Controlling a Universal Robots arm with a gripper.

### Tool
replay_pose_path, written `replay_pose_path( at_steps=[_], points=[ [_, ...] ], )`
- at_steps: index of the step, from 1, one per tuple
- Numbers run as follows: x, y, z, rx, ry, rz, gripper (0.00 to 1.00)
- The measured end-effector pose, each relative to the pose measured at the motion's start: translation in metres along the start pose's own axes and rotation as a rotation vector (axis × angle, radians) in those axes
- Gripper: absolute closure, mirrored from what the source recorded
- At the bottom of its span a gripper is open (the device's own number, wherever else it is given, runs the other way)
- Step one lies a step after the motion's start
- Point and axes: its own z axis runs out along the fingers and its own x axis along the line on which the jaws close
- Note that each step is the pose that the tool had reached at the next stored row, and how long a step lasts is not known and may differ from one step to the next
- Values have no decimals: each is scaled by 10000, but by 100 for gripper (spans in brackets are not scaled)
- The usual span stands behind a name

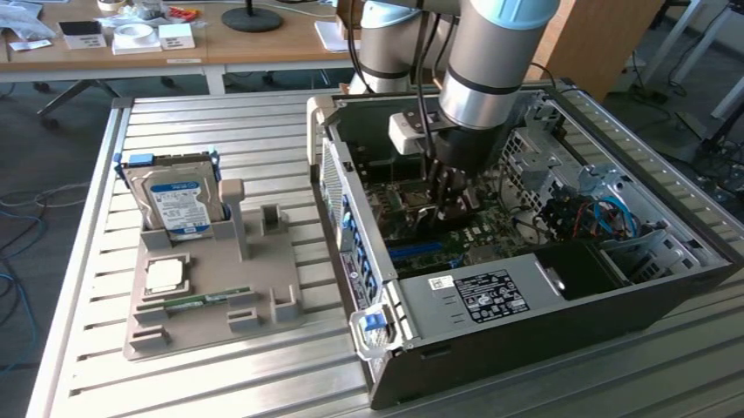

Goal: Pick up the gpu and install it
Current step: 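Insert the gpu into the slot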

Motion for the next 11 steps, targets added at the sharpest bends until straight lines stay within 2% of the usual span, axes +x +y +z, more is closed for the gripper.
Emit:
replay_pose_path(
  at_steps=[11],
  points=[
    [2,20,0,6,0,3,73]
  ],
)
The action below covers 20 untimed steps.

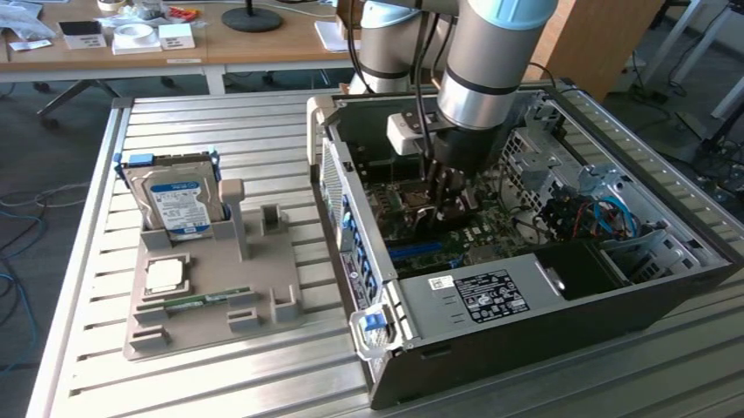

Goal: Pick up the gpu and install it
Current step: 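Insert the gpu into the slot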

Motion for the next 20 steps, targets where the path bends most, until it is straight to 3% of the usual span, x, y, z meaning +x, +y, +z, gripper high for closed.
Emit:
replay_pose_path(
  at_steps=[20],
  points=[
    [1,22,19,-2,3,7,73]
  ],
)
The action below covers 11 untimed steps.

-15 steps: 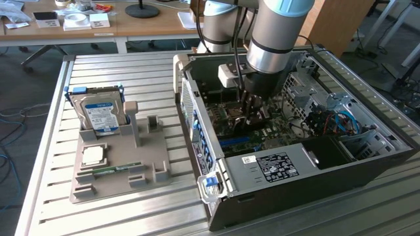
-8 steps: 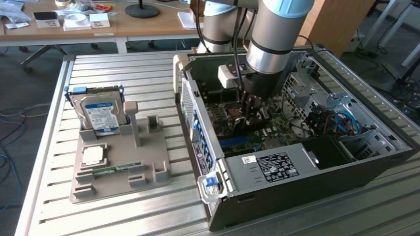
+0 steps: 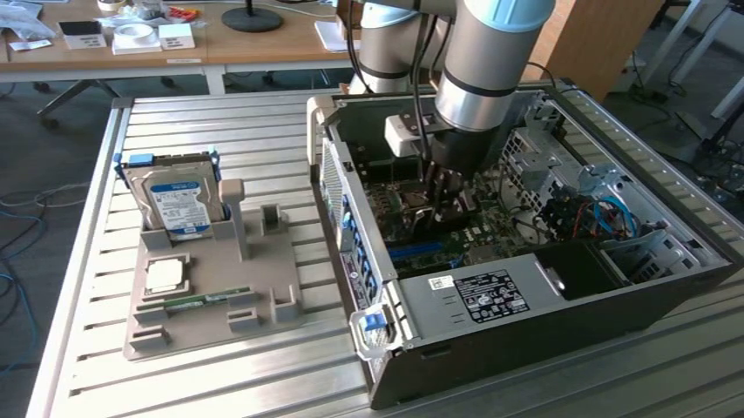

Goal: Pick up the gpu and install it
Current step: 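Insert the gpu into the slot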

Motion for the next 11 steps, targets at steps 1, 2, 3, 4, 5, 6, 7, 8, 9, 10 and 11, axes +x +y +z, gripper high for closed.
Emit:
replay_pose_path(
  at_steps=[1,2,3,4,5,6,7,8,9,10,11],
  points=[
    [1,1,0,1,5,6,73],
    [1,2,0,0,11,11,73],
    [1,3,1,0,13,16,73],
    [2,4,1,0,15,18,73],
    [1,5,1,1,14,21,73],
    [1,8,2,1,14,23,73],
    [1,10,2,1,13,22,73],
    [1,12,3,2,12,21,73],
    [0,16,3,2,12,22,73],
    [0,19,3,2,12,22,73],
    [1,22,3,1,13,21,73]
  ],
)
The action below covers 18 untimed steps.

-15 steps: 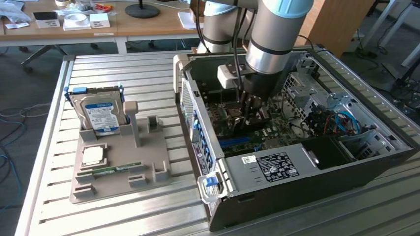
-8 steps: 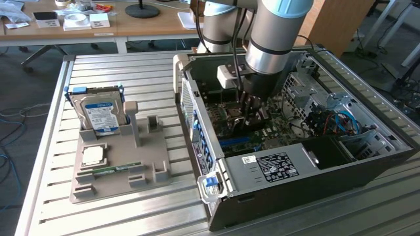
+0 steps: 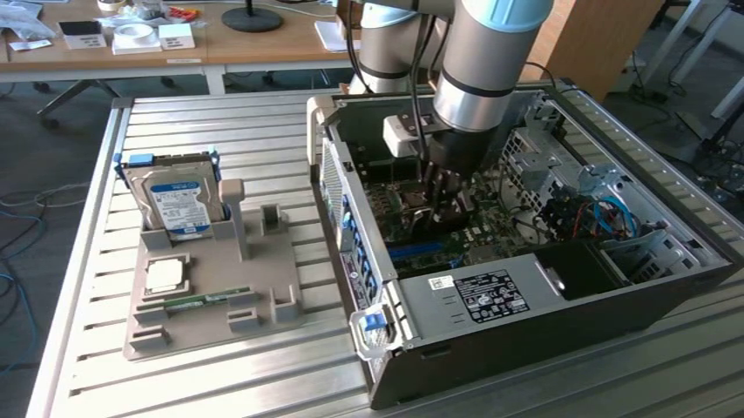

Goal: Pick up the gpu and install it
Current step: 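Insert the gpu into the slot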

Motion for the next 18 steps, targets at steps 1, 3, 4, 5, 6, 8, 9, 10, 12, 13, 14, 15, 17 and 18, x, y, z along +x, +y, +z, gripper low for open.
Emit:
replay_pose_path(
  at_steps=[1,3,4,5,6,8,9,10,12,13,14,15,17,18],
  points=[
    [0,3,0,-1,0,0,73],
    [0,7,1,0,-1,1,73],
    [1,8,3,0,0,1,73],
    [1,10,5,0,0,3,73],
    [1,12,6,-1,1,4,73],
    [1,12,7,-1,2,4,73],
    [1,12,7,0,1,4,73],
    [1,13,7,0,1,4,73],
    [1,13,16,2,-4,5,73],
    [1,14,17,0,-1,5,73],
    [1,16,17,0,1,5,73],
    [1,16,17,-1,2,5,73],
    [1,17,18,0,1,4,73],
    [1,22,19,1,0,6,73]
  ],
)
